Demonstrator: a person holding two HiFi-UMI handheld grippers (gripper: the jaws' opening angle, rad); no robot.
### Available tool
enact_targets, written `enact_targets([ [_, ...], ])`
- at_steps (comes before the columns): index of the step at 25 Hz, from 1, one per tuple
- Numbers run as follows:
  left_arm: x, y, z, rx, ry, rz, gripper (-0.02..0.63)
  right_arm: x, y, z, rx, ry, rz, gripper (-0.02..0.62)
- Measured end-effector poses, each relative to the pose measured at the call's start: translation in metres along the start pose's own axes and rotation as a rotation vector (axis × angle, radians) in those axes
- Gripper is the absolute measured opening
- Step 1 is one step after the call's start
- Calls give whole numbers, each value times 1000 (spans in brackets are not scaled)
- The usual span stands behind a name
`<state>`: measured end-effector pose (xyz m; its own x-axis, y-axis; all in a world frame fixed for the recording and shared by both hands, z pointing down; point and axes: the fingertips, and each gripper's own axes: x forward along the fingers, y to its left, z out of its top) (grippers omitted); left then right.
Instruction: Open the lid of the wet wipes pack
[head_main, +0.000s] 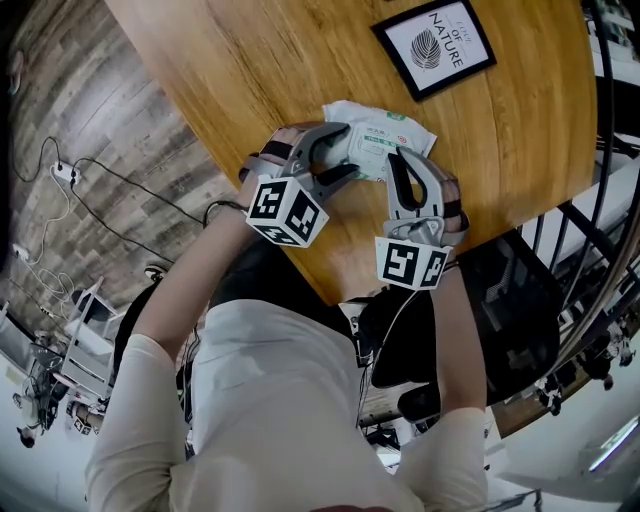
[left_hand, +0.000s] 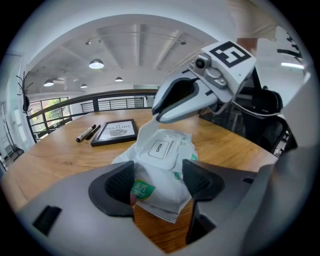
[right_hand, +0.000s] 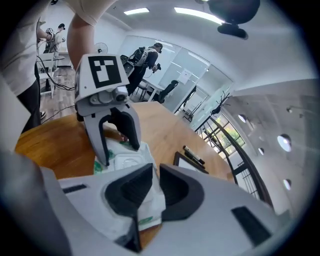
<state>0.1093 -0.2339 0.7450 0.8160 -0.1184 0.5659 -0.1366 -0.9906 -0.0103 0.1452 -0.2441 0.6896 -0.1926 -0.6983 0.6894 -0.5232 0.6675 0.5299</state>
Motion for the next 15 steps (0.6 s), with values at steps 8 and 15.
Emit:
enact_targets([
  [8,1,0,0,3,-14,-9,293,25,-41,-19,141,68,-96,46],
  [15,1,0,1,4,-24,-20,295,48,-47,-30,219,93,-119,61],
])
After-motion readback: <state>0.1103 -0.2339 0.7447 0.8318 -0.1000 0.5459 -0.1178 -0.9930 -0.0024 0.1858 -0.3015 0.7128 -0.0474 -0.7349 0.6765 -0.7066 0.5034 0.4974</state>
